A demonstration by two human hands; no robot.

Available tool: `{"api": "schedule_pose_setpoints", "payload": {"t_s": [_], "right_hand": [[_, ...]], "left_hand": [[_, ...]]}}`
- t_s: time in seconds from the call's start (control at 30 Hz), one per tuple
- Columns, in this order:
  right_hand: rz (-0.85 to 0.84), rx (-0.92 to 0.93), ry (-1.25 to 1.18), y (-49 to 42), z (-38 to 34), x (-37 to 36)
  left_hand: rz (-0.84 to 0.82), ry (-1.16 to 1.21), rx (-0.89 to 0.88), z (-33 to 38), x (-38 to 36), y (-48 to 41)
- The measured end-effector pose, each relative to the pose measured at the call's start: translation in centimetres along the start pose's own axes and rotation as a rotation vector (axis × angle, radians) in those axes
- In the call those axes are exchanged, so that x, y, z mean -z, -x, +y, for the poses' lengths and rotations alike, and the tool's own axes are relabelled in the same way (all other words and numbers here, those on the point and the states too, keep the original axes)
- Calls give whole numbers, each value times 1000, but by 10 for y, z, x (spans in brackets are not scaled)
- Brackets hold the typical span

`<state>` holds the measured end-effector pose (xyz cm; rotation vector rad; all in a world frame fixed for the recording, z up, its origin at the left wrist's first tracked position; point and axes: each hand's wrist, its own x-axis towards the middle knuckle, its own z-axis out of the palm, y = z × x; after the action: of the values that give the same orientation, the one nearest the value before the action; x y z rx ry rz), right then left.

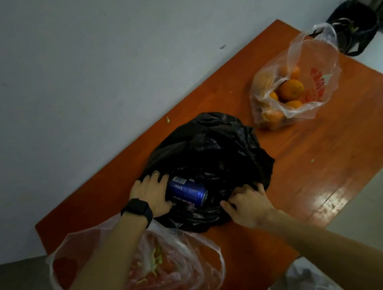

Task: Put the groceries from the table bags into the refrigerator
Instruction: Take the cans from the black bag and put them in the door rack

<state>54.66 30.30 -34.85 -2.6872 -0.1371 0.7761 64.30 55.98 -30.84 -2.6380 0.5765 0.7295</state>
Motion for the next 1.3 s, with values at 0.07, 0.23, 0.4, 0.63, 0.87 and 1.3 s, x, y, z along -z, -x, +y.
{"api": "schedule_pose_setpoints", "payload": {"t_s": [0.07, 0.23, 0.4, 0.63, 0.87, 1.3], "right_hand": [[73, -10, 43, -2, -4, 4], [392, 28, 146, -17, -25, 18], [68, 39, -107, -43, -60, 20], [-65, -75, 0, -67, -69, 4], [153, -63, -80, -22, -36, 50], [75, -58, -94, 36, 2, 24]], "left_hand": [[119, -75, -35, 2, 5, 0], [382, -104, -339, 23, 5, -6], [332, -196, -504, 16, 7, 2], [178, -320, -542, 15, 7, 8], [36, -493, -601, 40, 8, 5], [-36, -524, -582, 63, -3, 5]]}}
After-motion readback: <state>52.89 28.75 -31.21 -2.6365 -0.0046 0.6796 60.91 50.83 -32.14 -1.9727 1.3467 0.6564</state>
